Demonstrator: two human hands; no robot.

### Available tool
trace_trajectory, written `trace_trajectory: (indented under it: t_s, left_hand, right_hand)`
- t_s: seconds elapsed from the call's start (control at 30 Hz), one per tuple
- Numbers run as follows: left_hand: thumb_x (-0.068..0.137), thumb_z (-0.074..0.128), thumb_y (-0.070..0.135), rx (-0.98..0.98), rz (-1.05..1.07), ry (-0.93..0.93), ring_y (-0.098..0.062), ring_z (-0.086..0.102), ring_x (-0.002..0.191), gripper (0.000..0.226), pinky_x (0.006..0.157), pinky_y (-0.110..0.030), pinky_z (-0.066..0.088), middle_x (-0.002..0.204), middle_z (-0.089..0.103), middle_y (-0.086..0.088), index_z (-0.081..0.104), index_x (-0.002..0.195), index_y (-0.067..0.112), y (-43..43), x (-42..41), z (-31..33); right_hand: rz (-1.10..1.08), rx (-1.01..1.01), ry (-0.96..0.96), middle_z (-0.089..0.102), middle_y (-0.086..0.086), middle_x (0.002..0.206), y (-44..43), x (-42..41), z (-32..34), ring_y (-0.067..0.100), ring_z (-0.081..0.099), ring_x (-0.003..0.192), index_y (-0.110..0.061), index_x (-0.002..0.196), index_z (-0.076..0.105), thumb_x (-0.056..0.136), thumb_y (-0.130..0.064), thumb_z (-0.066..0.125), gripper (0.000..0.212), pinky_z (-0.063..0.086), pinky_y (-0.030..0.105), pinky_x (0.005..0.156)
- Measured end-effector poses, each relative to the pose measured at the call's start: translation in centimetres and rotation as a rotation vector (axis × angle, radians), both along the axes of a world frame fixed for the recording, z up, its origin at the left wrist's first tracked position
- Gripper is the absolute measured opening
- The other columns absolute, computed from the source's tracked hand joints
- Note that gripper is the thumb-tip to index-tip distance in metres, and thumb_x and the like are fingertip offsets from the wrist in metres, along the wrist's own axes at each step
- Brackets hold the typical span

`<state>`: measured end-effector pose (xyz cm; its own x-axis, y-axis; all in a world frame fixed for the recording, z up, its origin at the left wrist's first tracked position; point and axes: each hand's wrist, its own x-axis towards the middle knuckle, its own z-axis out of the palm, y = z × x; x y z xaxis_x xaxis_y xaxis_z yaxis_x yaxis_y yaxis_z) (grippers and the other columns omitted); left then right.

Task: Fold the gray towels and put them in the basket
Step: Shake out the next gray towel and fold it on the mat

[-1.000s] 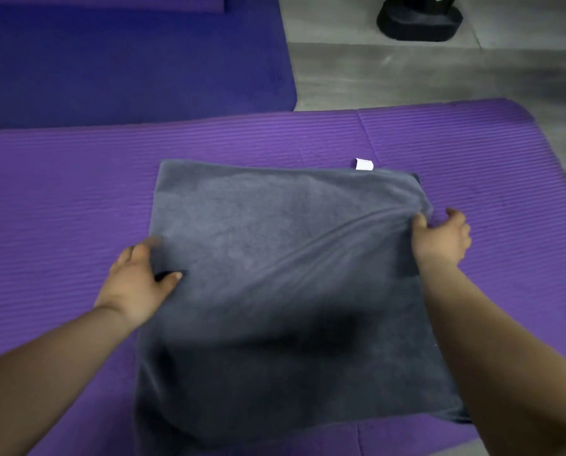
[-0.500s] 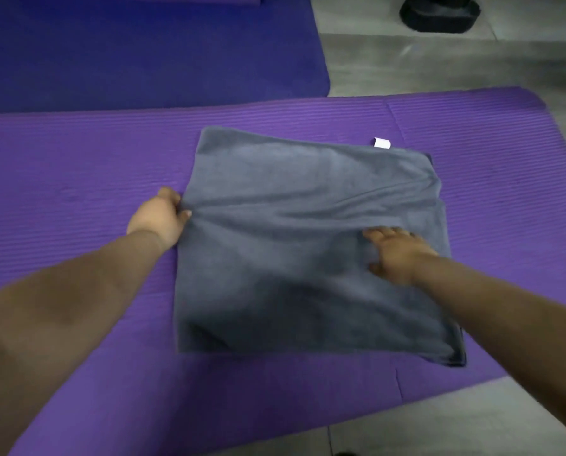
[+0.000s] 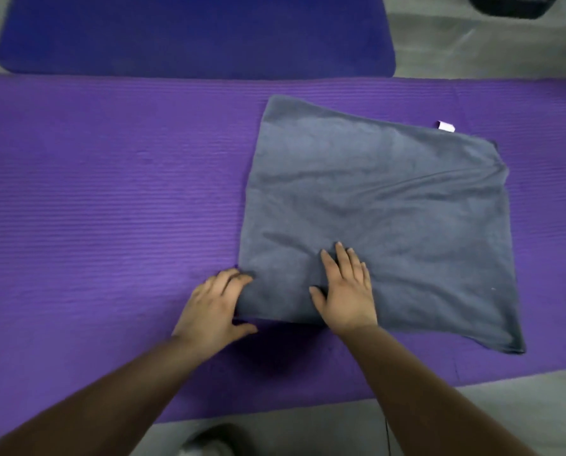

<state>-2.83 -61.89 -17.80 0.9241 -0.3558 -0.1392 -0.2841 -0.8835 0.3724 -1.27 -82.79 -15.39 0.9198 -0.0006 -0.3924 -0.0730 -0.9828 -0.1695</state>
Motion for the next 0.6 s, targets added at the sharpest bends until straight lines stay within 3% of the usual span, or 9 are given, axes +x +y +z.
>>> trace_trajectory:
  t_s: [0.1, 0.17, 0.2, 0.27, 0.33, 0.37, 0.47, 0.6]
  left_hand:
    - [0.055, 0.064, 0.051, -0.046, 0.072, -0.087, -0.018, 0.067, 0.062, 0.051, 0.065, -0.023, 0.045, 0.075, 0.068, 0.000, 0.043, 0.091, 0.022, 0.3, -0.3, 0.5]
    - [0.060, 0.044, 0.042, -0.194, 0.220, -0.033, -0.011, 0.059, 0.053, 0.031, 0.056, -0.022, 0.042, 0.065, 0.064, 0.004, 0.041, 0.086, 0.025, -0.2, -0.3, 0.7]
    - [0.061, 0.040, 0.039, -0.311, 0.295, 0.007, -0.013, 0.056, 0.062, 0.028, 0.055, -0.023, 0.042, 0.066, 0.060, 0.006, 0.040, 0.085, 0.025, -0.3, -0.2, 0.9]
    - [0.064, 0.039, 0.031, -0.439, 0.309, -0.055, -0.012, 0.049, 0.074, 0.020, 0.065, -0.025, 0.040, 0.074, 0.051, 0.012, 0.039, 0.083, 0.024, -0.5, -0.5, 1.1]
    - [0.067, 0.041, 0.021, -0.426, 0.160, -0.192, -0.010, 0.048, 0.073, 0.013, 0.065, -0.022, 0.041, 0.084, 0.046, 0.009, 0.041, 0.080, 0.023, -0.2, -1.1, 1.9]
    - [0.068, 0.042, 0.018, -0.393, 0.088, -0.257, -0.009, 0.048, 0.073, 0.012, 0.065, -0.020, 0.040, 0.088, 0.044, 0.008, 0.043, 0.079, 0.023, 0.1, -1.3, 2.2]
    - [0.066, 0.041, 0.017, -0.255, -0.053, -0.311, -0.009, 0.046, 0.076, 0.016, 0.069, -0.020, 0.039, 0.090, 0.042, 0.008, 0.042, 0.079, 0.026, 1.7, -2.3, 2.4]
    - [0.062, 0.038, 0.023, -0.067, -0.074, -0.232, -0.012, 0.043, 0.075, 0.016, 0.066, -0.024, 0.040, 0.088, 0.042, 0.005, 0.039, 0.078, 0.027, 5.2, -3.3, 1.3]
  right_hand:
    - [0.011, 0.065, 0.049, 0.007, 0.006, 0.156, 0.0, 0.7, 0.7, 0.022, 0.006, 0.145, -0.019, 0.145, 0.022, 0.091, -0.033, 0.046, 0.061, 0.003, 0.036, 0.118]
    - [0.020, 0.044, 0.050, -0.003, 0.002, 0.157, -0.2, 0.9, 0.7, 0.019, -0.003, 0.145, -0.023, 0.147, 0.012, 0.093, -0.036, 0.042, 0.063, -0.004, 0.033, 0.117]
    - [0.033, 0.031, 0.060, -0.005, 0.002, 0.157, -0.2, 0.7, 0.6, 0.019, -0.003, 0.145, -0.023, 0.147, 0.010, 0.093, -0.038, 0.040, 0.064, -0.004, 0.034, 0.117]
    - [0.054, -0.009, 0.085, 0.005, 0.008, 0.157, -0.2, 0.2, 0.4, 0.024, 0.007, 0.145, -0.020, 0.146, 0.018, 0.090, -0.044, 0.037, 0.065, 0.004, 0.038, 0.118]
    - [0.068, -0.055, 0.001, 0.044, 0.016, 0.141, -0.3, 0.0, -0.3, 0.033, 0.041, 0.131, -0.013, 0.131, 0.051, 0.075, -0.050, 0.036, 0.068, 0.032, 0.045, 0.108]
    - [0.069, -0.061, -0.023, 0.058, 0.015, 0.128, -0.4, 0.0, -0.6, 0.032, 0.049, 0.122, -0.014, 0.119, 0.061, 0.070, -0.052, 0.036, 0.068, 0.038, 0.044, 0.102]
    - [0.126, -0.058, -0.050, 0.064, 0.012, 0.120, -0.4, -1.0, -1.0, 0.021, 0.039, 0.116, -0.020, 0.118, 0.053, 0.070, -0.054, 0.036, 0.061, 0.024, 0.041, 0.096]
    - [0.223, -0.024, -0.239, 0.064, 0.012, 0.120, 0.0, -2.5, -1.3, 0.020, 0.039, 0.115, -0.021, 0.116, 0.044, 0.083, -0.056, 0.031, 0.049, 0.026, 0.040, 0.095]
